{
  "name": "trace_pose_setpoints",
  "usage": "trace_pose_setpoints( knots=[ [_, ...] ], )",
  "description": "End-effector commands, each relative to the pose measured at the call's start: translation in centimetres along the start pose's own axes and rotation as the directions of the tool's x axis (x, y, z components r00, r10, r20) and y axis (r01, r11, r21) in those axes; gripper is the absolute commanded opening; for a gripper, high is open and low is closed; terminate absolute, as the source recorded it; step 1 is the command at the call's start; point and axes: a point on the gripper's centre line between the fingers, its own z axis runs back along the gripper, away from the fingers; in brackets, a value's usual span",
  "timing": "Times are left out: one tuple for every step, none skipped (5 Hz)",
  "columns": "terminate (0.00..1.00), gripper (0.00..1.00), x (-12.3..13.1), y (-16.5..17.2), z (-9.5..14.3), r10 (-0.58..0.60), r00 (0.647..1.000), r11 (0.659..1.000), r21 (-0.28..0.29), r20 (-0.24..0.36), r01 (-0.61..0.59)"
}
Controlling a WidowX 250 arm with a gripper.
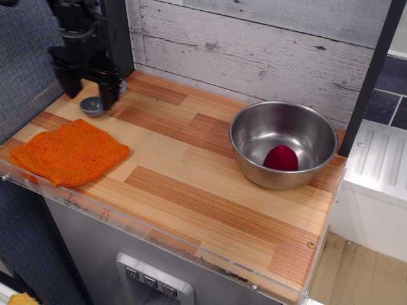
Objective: Place the spatula on the front edge of the table
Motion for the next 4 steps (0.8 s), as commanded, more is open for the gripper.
trace_pose_setpoints(
  knots=[
    [0.00, 1.00, 1.0, 0.3, -1.7, 0.053, 0.999, 0.999, -0.001, 0.008, -0.053],
    [0.00, 0.00, 1.0, -0.2, -2.4, 0.041, 0.999, 0.999, -0.003, -0.023, -0.041],
    [0.00, 0.00, 1.1, -1.0, -0.2, 0.021, 1.000, 1.000, -0.017, 0.001, -0.021],
    [0.00, 0.00, 0.9, -2.8, 3.7, 0.043, 0.993, 0.998, -0.054, 0.107, -0.038]
  ],
)
